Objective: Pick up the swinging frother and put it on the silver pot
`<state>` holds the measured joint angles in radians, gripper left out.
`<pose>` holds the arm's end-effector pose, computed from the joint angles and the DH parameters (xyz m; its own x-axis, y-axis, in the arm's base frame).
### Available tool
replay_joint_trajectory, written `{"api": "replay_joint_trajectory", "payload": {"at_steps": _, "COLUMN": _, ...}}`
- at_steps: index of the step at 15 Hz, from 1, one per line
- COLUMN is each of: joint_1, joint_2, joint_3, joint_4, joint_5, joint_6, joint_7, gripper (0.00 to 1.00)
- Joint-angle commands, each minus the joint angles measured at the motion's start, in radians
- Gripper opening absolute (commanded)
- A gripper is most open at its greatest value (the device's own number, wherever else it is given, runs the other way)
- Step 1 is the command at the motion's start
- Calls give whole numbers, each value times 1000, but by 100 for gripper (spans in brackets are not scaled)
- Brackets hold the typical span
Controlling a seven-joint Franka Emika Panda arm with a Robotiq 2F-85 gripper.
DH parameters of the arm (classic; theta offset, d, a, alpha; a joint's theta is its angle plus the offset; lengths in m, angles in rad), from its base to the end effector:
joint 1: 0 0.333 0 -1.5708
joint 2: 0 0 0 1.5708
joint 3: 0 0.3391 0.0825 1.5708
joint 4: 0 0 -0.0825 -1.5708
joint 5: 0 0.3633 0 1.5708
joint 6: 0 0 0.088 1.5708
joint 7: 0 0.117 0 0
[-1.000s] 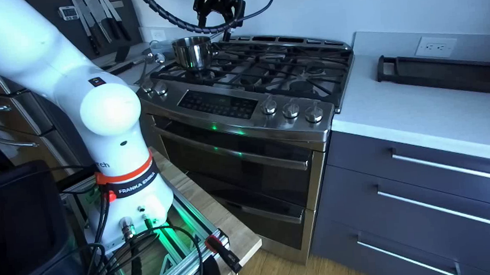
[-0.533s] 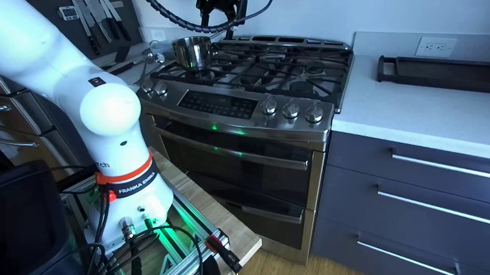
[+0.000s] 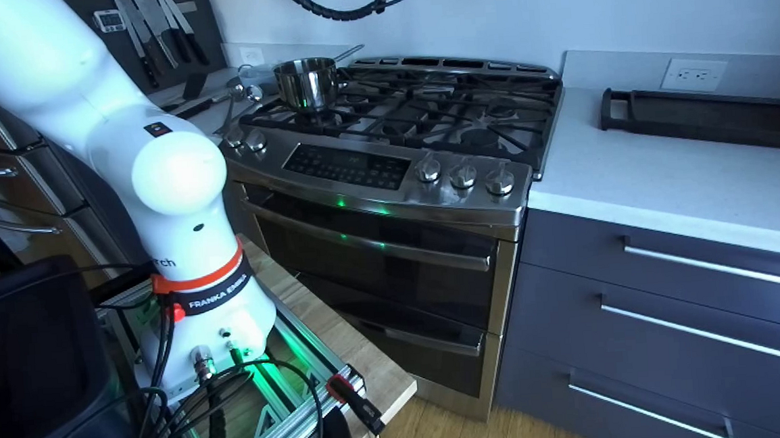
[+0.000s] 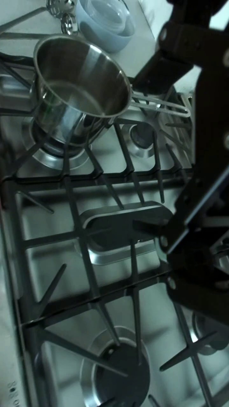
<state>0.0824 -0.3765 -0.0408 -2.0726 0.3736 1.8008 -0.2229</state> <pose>0.4217 0.0488 0.6148 0.9717 0.1655 0.1683 0.2156 -0.9126 -0.3474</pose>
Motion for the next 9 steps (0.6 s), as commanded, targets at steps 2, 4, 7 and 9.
{"api": "replay_joint_trajectory", "payload": {"at_steps": 2, "joint_1": 37, "joint_2": 109, "joint_3": 55, "joint_4": 142, "joint_5": -73, "joint_6": -1, "joint_7": -92, "gripper": 100}}
{"api": "replay_joint_trajectory", "payload": {"at_steps": 4, "joint_1": 44, "joint_2": 152, "joint_3": 92, "joint_4": 208, "joint_5": -152, "joint_6": -10, "joint_7": -100, "gripper": 100}}
{"api": "replay_joint_trajectory", "payload": {"at_steps": 7, "joint_1": 58, "joint_2": 209, "joint_3": 135, "joint_4": 301, "joint_5": -266, "joint_6": -27, "joint_7": -130, "gripper": 100}}
{"api": "replay_joint_trajectory", "payload": {"at_steps": 9, "joint_1": 57, "joint_2": 178, "joint_3": 133, "joint_4": 256, "joint_5": -230, "joint_6": 6, "joint_7": -101, "gripper": 100}}
